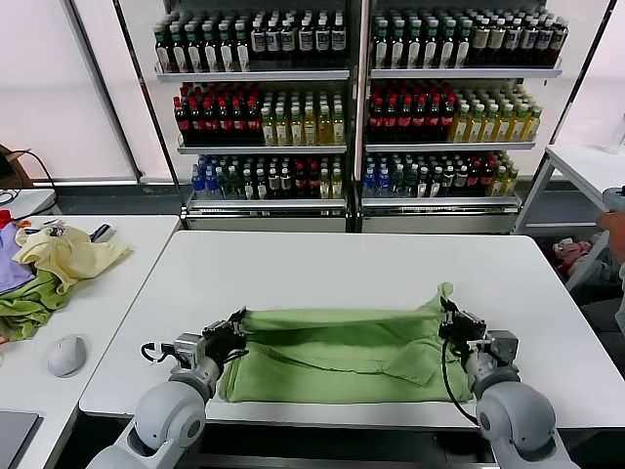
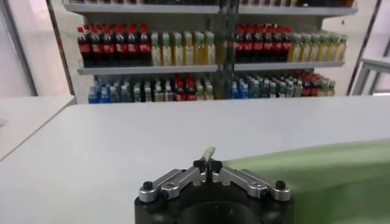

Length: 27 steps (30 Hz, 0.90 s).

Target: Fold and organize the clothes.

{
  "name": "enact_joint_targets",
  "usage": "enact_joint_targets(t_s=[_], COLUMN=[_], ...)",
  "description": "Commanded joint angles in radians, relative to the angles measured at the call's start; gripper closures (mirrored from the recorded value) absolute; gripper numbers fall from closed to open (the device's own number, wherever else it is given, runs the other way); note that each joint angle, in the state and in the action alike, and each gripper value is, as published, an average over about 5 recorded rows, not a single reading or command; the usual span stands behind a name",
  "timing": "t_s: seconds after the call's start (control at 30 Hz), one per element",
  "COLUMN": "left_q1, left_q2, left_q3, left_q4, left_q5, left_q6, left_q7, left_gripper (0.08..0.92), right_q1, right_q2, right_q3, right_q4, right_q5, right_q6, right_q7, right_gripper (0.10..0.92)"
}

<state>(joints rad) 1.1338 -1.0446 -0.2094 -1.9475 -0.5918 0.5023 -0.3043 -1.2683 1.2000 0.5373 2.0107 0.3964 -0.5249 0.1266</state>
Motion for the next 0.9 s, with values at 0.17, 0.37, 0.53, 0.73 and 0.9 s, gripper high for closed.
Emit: enact_joint_targets(t_s=[0.17, 0.37, 0.53, 0.73, 0.9], left_q1=[0.084, 0.15, 0.192, 0.208, 0.216], left_q2=[-0.013, -0.112, -0.196, -0.264, -0.278], left_q3=[-0.014, -0.044, -0.04, -0.016, -0.015], left_q4=[-0.021, -0.061, -0.038, 0.008, 0.02], left_q5=[0.167, 0.279, 0.331, 0.368, 0.369], left_q6=[0.01, -0.022, -0.012, -0.006, -0.003], left_q7=[0.052, -0.008, -0.066, -0.097, -0.1], left_gripper=[0.806, 0.634, 0.486, 0.313, 0.258], right_q1=[-0.125, -0.155, -0.181, -0.195, -0.196], right_q2=[0.04, 0.045, 0.048, 0.049, 0.041], right_q3=[0.009, 0.022, 0.034, 0.035, 0.039], right_q4=[0.054, 0.077, 0.093, 0.101, 0.107], right_q5=[-0.078, -0.089, -0.091, -0.093, -0.089], right_q6=[-0.025, -0.018, -0.009, -0.002, 0.0], right_q7=[-0.002, -0.002, -0.002, -0.002, -0.002], right_gripper=[0.792, 0.619, 0.49, 0.316, 0.218])
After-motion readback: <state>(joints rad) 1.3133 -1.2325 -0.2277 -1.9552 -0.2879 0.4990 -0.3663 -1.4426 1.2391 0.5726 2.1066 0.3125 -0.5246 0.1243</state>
